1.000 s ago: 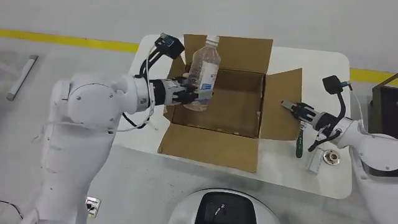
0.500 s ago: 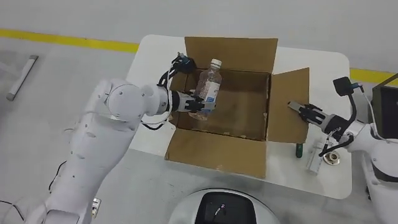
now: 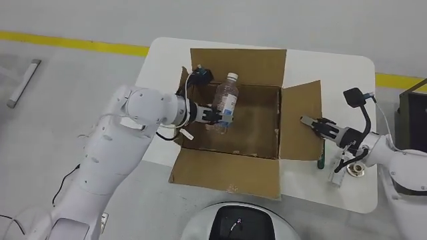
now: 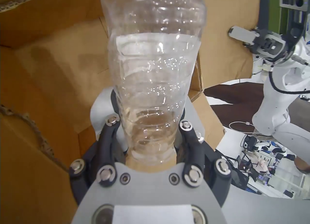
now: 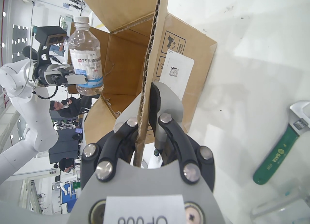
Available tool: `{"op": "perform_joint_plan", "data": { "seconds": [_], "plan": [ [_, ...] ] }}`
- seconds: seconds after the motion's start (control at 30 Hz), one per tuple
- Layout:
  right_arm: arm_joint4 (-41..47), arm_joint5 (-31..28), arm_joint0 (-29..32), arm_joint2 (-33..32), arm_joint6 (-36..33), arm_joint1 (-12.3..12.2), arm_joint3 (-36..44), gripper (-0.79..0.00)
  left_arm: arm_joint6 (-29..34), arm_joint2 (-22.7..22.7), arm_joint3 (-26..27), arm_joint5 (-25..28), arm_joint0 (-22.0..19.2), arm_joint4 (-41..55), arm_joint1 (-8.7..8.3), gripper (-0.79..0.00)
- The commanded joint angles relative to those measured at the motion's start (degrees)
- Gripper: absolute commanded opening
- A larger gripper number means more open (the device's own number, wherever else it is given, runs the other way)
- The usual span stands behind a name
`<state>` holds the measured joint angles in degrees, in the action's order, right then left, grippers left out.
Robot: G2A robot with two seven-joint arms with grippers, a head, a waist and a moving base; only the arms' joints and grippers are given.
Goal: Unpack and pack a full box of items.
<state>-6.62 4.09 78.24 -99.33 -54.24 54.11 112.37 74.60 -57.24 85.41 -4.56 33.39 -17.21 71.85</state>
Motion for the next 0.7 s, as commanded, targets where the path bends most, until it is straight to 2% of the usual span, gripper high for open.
{"op": "perform_joint_plan", "data": {
  "seconds": [0.0,0.3,0.67],
  "plan": [
    [-0.2,0.5,0.3,-0.3,0.1,-0.1,0.5,-0.785,0.5,0.7,-3.2,-0.9,-1.1,0.0,0.12,-0.785],
    [-1.0,1.7,1.9,-0.5,0.8,-0.3,2.7,-0.785,2.5,3.6,-9.7,-8.6,-2.3,-3.7,0.25,-0.785],
    [-1.4,2.2,2.1,-0.7,0.6,-0.6,3.1,-0.785,2.0,4.6,-11.5,-7.5,-2.6,-2.6,0.47,-0.785]
  ]
}}
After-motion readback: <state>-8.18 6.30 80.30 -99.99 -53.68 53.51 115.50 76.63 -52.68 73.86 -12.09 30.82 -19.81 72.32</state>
